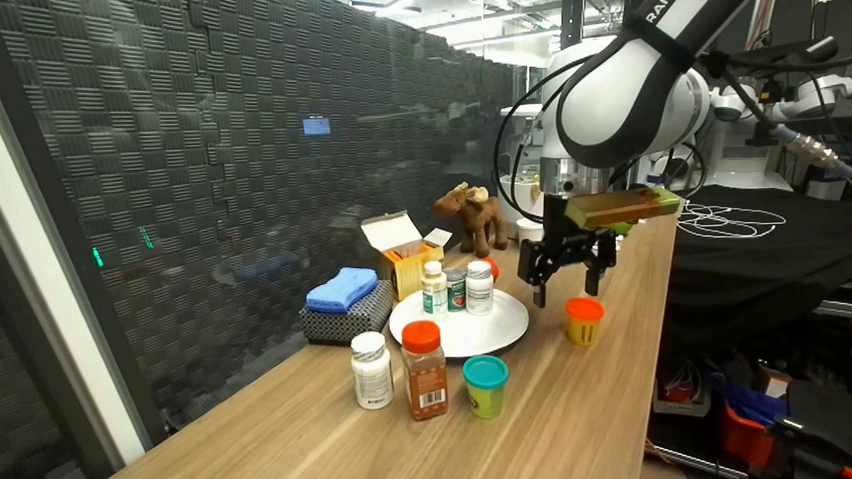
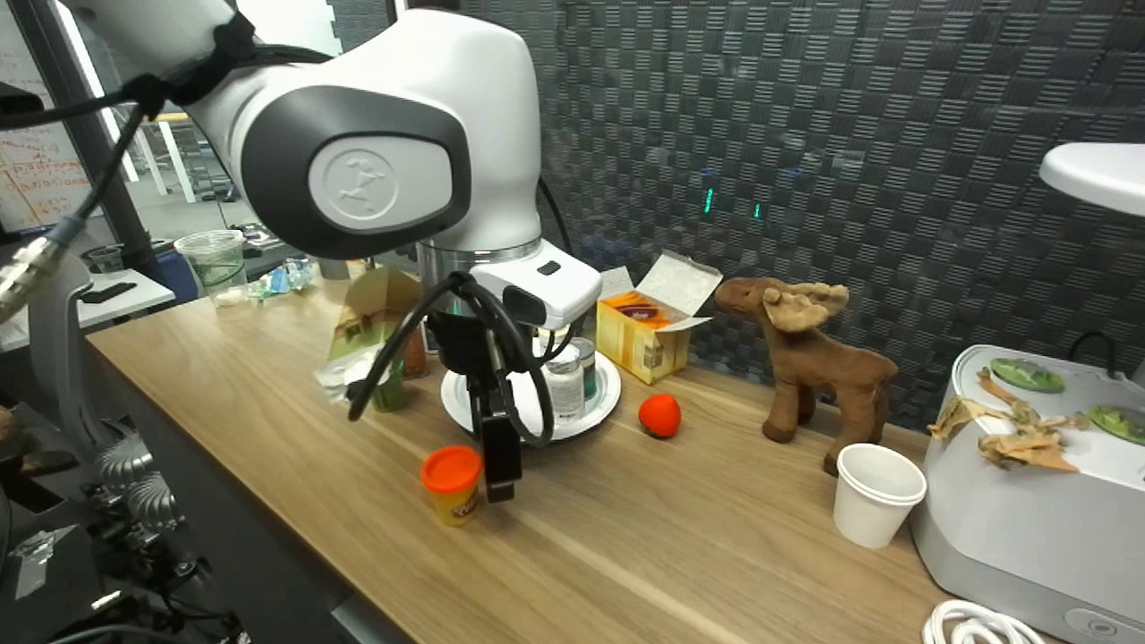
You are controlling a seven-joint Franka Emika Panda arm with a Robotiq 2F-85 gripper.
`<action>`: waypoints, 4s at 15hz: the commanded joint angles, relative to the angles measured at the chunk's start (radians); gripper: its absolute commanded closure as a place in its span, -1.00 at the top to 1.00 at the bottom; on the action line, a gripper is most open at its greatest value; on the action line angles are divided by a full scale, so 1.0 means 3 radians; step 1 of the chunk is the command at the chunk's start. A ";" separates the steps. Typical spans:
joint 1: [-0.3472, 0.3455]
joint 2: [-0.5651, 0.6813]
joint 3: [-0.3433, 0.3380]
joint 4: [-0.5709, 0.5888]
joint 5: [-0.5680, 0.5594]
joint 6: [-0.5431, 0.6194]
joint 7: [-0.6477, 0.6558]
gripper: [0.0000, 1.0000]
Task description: Put all the containers on the white plate
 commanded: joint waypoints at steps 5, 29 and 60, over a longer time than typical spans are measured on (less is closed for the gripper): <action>0.0066 -0.0282 -0.0001 -0.0335 -0.0094 0.0006 0.0227 1.00; 0.0092 -0.0572 0.0213 0.0089 -0.0158 -0.0405 0.0271 -0.43; 0.0378 0.1075 0.0394 0.1916 0.0356 -0.0867 -0.0148 -0.43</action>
